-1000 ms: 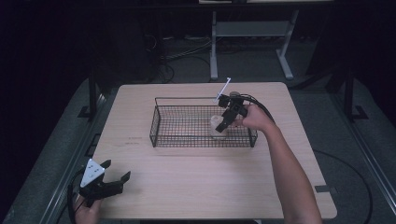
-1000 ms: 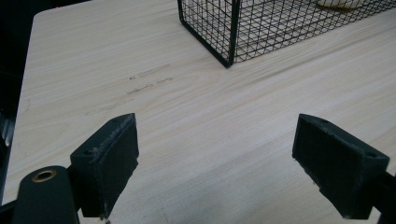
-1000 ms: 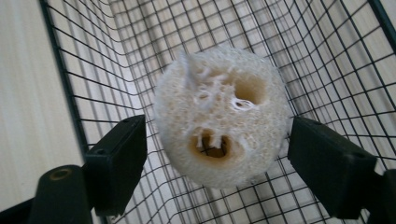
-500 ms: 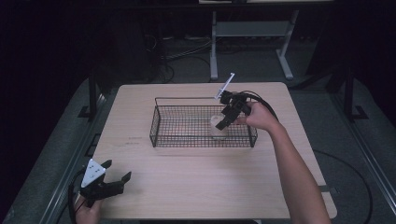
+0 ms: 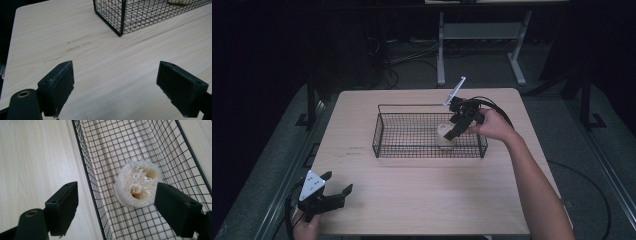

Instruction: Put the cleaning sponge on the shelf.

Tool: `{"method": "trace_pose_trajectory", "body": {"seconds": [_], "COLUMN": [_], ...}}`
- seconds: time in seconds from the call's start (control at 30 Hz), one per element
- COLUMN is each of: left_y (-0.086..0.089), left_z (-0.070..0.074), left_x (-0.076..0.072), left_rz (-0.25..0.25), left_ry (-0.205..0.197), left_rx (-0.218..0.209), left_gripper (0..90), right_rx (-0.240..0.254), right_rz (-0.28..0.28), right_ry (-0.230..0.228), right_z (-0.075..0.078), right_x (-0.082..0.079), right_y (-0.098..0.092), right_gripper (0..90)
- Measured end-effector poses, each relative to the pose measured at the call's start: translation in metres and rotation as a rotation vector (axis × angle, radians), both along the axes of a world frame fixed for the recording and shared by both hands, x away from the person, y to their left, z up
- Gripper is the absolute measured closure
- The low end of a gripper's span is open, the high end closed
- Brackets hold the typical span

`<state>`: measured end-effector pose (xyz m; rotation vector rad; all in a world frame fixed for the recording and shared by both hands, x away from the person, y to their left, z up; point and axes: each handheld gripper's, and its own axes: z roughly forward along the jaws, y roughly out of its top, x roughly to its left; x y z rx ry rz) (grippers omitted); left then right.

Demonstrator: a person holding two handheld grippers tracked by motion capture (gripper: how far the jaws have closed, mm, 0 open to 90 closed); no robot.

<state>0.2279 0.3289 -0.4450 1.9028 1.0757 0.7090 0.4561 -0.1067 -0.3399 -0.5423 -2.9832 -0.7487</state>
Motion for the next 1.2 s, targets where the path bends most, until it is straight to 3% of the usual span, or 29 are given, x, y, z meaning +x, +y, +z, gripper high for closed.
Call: {"method": "trace_pose_trajectory", "body": {"seconds": [0.83,1.2], "left_y": [-0.001,-0.001], "left_z": [0.0,-0.001], "left_x": [0.0,0.0], "left_rz": [-0.003,-0.003], "left_ry": [0.001,0.003], "left_rx": [0.003,0.006], "left_gripper": [13.7,13.7], "right_rx": [0.006,0.007], "right_rz": [0.025,0.025], "right_ry": [-0.01,-0.003], "right_z": [0.006,0.0], "right_x": [-0.025,-0.037], "right_y": [-0.012,-0.019], "right_gripper": [18.6,18.7]}}
